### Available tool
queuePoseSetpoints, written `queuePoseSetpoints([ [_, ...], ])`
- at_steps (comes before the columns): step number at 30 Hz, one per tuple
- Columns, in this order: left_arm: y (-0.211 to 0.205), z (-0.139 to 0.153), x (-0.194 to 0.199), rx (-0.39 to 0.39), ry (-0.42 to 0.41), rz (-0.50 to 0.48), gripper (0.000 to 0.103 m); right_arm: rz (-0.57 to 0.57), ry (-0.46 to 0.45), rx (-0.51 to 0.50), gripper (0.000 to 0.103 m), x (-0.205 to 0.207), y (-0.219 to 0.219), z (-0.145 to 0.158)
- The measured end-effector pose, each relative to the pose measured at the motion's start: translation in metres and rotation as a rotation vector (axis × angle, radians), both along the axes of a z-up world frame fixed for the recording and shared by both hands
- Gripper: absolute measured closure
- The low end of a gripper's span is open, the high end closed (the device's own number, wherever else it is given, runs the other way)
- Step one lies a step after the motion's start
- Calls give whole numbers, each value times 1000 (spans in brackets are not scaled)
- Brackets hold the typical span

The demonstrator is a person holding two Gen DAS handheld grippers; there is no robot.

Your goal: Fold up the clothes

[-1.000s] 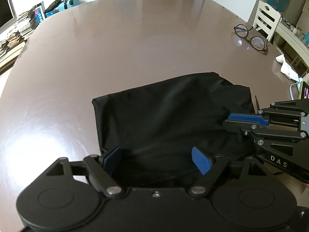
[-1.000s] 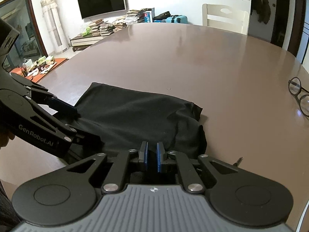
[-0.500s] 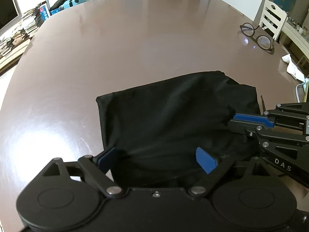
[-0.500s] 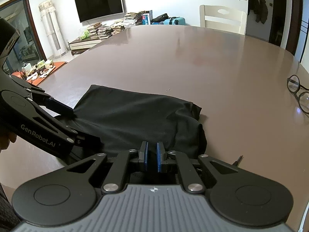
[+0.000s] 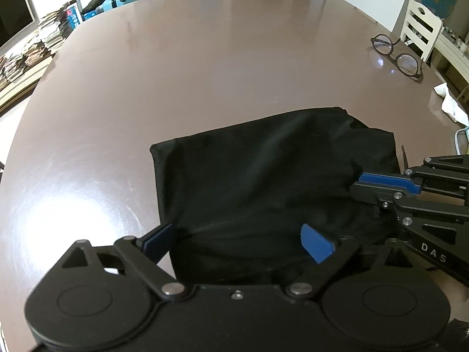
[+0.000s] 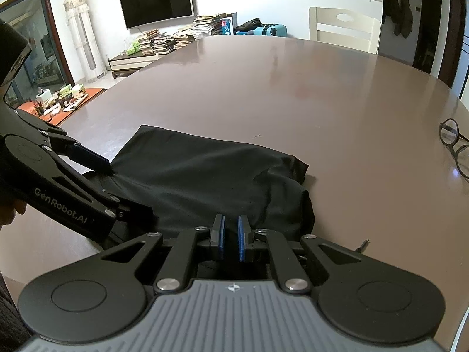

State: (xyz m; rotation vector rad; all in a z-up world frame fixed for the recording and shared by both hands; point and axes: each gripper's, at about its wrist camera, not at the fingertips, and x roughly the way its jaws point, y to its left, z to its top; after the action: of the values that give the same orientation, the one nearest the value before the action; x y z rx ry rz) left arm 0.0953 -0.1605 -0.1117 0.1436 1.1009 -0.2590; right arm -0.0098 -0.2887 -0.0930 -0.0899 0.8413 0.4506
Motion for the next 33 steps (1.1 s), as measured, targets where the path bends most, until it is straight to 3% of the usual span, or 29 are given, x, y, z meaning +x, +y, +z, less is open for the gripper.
queuePoseSetpoints([
  [16,4,-6,4,-27,27,32,0,0,4,20,94,1,-4,0],
  [19,6,4,5,-40,21,18,14,-10,19,38,92,2,-6,2],
  [21,25,20,9,-138,4,48,14,-18,42,69,82,4,-11,4],
  [23,52,28,16,-270,30,93,9,-63,120,233,51,11,-36,9],
  [25,78,28,22,-389,70,124,7,-110,183,406,38,18,-63,12],
  [29,116,2,36,-535,195,223,7,-251,325,727,35,34,-124,-3],
  [33,136,-19,38,-658,259,275,7,-331,452,865,35,46,-164,-30],
])
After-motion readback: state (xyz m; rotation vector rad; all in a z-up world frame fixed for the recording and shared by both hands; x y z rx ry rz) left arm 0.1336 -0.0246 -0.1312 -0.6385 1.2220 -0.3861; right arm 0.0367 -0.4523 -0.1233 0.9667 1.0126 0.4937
